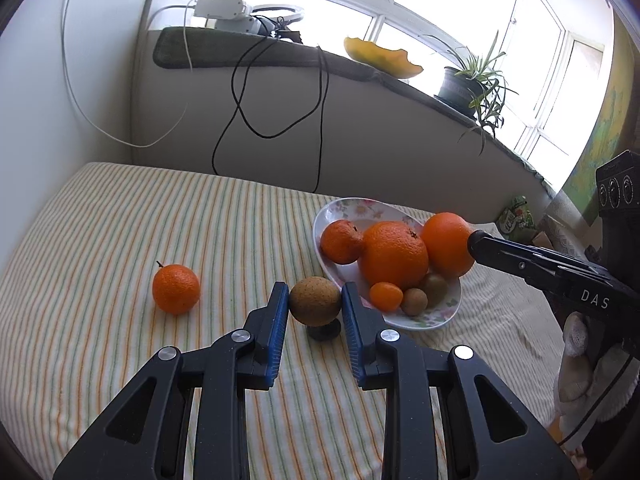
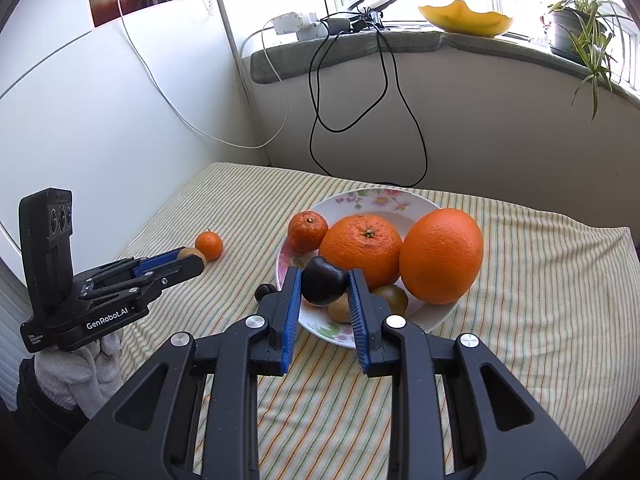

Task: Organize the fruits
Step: 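Carry the plum with the right gripper onto the plate while the left carries the kiwi there, then open the left gripper to release the kiwi on the plate while the right releases the plum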

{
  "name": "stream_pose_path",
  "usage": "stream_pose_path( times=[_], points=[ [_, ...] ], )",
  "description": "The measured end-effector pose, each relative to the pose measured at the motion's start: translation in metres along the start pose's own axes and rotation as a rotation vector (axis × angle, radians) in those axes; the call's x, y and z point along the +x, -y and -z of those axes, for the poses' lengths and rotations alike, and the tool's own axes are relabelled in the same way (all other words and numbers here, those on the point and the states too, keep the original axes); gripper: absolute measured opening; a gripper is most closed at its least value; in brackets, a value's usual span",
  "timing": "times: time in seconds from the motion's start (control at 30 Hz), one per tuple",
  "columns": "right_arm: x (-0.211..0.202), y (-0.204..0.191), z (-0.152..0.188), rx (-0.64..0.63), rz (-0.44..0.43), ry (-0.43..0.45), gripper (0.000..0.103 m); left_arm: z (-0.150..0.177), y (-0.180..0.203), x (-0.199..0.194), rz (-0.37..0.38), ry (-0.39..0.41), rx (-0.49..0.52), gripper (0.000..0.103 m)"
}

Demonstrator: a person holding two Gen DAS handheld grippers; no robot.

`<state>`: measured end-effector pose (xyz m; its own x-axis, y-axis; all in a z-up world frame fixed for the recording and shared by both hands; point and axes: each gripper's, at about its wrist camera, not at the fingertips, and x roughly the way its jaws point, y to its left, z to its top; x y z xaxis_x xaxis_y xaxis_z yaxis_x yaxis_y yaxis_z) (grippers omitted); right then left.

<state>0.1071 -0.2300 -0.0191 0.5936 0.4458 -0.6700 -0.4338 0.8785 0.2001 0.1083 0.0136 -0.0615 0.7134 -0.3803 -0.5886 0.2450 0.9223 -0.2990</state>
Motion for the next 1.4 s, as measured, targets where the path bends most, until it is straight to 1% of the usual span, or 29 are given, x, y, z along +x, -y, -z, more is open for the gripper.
stream_pose_path(
  times=[0.33,0.73,1.03,1.33,1.37,1.4],
  points=[
    [0.014,0.020,-0.023,0.002,0.037,0.005,0.025,-0.006,0.017,0.025,0.025,-0.019,0.014,0.025],
    [0.043,0.032,-0.044,-0.012,0.070,-0.010,0.025,-0.008,0.030,0.040,0.032,-0.033,0.045,0.025],
    [0.059,0.036,-0.050,-0.019,0.077,-0.028,0.025,-0.011,0.033,0.044,0.037,-0.036,0.053,0.025],
    [0.064,0.036,-0.051,-0.021,0.088,-0.027,0.025,-0.013,0.039,0.044,0.042,-0.030,0.059,0.026],
    [0.064,0.036,-0.051,-0.022,0.087,-0.027,0.025,-0.013,0.039,0.044,0.041,-0.030,0.060,0.026],
    [0.064,0.035,-0.051,-0.023,0.087,-0.027,0.025,-0.013,0.039,0.044,0.042,-0.029,0.060,0.031]
  ],
)
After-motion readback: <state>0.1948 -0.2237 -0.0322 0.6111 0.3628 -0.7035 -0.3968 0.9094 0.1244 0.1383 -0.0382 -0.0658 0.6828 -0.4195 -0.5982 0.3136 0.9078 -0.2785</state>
